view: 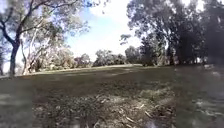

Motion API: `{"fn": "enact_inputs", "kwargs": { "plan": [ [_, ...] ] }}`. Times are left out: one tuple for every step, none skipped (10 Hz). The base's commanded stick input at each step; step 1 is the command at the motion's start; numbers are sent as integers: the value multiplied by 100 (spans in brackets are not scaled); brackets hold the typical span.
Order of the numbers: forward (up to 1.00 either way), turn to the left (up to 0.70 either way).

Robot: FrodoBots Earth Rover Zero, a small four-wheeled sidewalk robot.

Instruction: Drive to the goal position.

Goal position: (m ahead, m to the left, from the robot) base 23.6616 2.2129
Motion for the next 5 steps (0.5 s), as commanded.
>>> {"fn": "enact_inputs", "kwargs": {
  "plan": [
    [70,0],
    [70,0],
    [70,0],
    [70,0],
    [70,0]
  ]
}}
